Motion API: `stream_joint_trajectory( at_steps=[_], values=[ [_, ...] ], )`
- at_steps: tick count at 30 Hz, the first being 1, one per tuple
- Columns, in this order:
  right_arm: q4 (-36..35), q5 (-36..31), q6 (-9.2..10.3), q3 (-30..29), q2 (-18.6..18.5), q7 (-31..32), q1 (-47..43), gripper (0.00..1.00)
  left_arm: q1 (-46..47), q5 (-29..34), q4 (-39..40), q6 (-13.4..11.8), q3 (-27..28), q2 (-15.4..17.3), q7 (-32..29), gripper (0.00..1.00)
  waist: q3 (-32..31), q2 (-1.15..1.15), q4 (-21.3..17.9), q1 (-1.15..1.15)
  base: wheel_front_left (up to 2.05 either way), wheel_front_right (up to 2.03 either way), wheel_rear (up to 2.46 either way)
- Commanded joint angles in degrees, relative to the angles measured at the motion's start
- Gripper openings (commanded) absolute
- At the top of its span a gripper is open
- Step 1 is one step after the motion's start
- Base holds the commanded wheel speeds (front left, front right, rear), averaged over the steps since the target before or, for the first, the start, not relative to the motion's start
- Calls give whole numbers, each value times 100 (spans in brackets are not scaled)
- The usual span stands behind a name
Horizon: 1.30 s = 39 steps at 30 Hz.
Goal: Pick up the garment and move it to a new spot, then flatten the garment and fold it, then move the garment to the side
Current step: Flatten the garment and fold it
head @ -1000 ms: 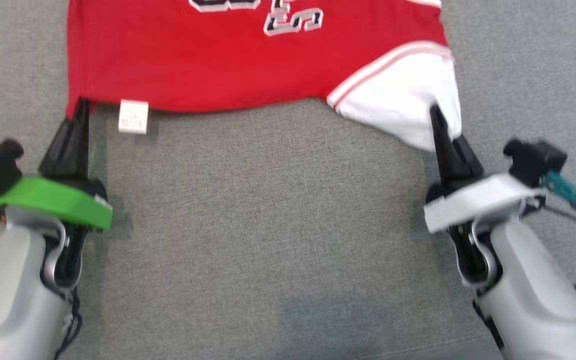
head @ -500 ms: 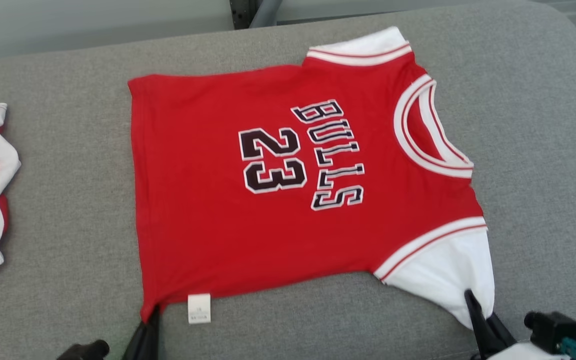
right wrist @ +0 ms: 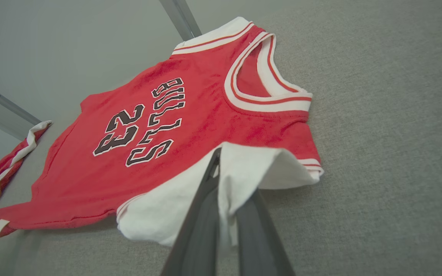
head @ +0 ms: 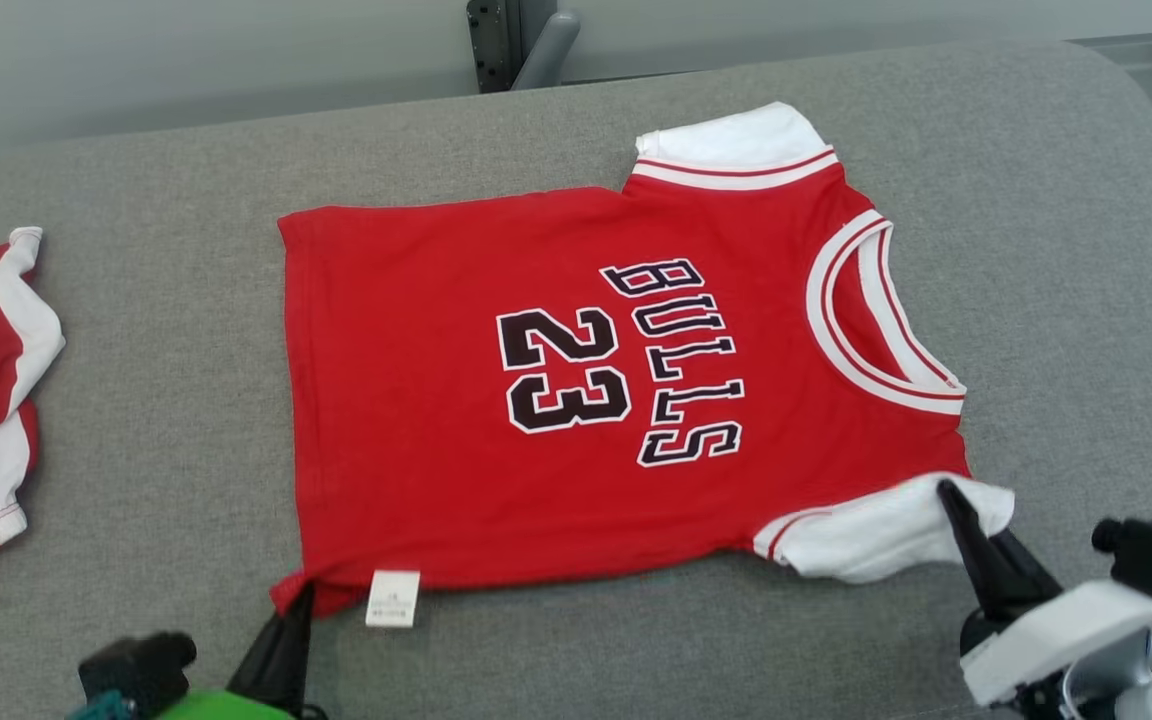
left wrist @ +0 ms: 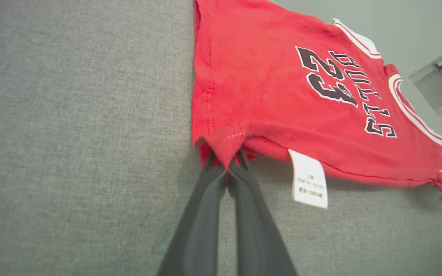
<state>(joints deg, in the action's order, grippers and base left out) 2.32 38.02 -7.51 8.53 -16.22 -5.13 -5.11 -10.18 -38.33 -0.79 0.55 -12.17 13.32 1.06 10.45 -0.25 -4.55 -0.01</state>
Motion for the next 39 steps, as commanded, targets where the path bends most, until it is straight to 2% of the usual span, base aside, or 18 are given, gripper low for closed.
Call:
stream_joint_trajectory(
  at_steps=[1, 3, 6, 11, 18, 19, 20, 21, 22, 26, 30, 34, 39],
  values=[
    [-16, -24, 4, -8, -85, 83, 157, 0, 189, -1, 81, -48, 39, 58, -94, 0, 34, 25, 9, 1, 0, 0, 0],
    [-39, 15, 2, 87, -145, 403, 553, 0, 367, 38, 286, -170, 35, 253, -514, 0, 107, 25, -4, 1, 0, 0, 0],
    [149, 34, 3, 170, -213, 757, 1168, 0, 813, -32, 439, -286, 28, 349, -1018, 0, 237, 25, 13, 1, 0, 0, 0],
    [845, -98, 1, 374, -271, 1067, 2068, 0, 1740, -13, -39, -413, -152, 324, -1649, 0, 438, 25, 195, 1, 0, 0, 0],
    [2078, -438, 1, 739, -93, 679, 3112, 0, 2678, 127, -1192, -343, -408, 258, -2061, 0, 578, 25, 258, 1, 0, 0, 0],
    [2219, -515, 1, 786, -59, 532, 3228, 33, 2746, 149, -1316, -331, -434, 256, -2065, 4, 584, 25, 256, 1, 0, 0, 0],
    [2363, -569, 1, 844, -21, 436, 3305, 100, 2813, 147, -1410, -329, -443, 244, -2020, 31, 590, 25, 254, 1, 0, 0, 0],
    [2499, -587, 2, 885, 17, 355, 3353, 100, 2864, 152, -1498, -306, -453, 228, -1979, 71, 591, 25, 256, 1, 0, 0, 0],
    [2583, -604, 1, 917, 25, 265, 3400, 100, 2884, 153, -1563, -293, -456, 211, -1920, 100, 588, 25, 264, 1, 0, 0, 0],
    [2643, -811, 2, 980, -121, -39, 3299, 100, 2719, 176, -1540, -204, -415, 228, -1578, 100, 508, 25, 269, 1, 0, 0, 0],
    [2289, -996, 3, 839, -304, -150, 2830, 100, 2206, -57, -1138, -161, -266, 218, -1326, 100, 413, 25, 211, 1, 0, 0, 0],
    [1881, -1276, 3, 489, -444, 71, 2288, 100, 1742, -117, -760, -215, -256, 334, -1392, 100, 429, 25, 170, 1, 0, 0, 0],
    [1718, -1760, 3, 81, -290, 443, 2007, 100, 1594, -91, -746, -307, -279, 428, -1543, 100, 493, 25, 97, 1, 0, 0, 0]
  ],
)
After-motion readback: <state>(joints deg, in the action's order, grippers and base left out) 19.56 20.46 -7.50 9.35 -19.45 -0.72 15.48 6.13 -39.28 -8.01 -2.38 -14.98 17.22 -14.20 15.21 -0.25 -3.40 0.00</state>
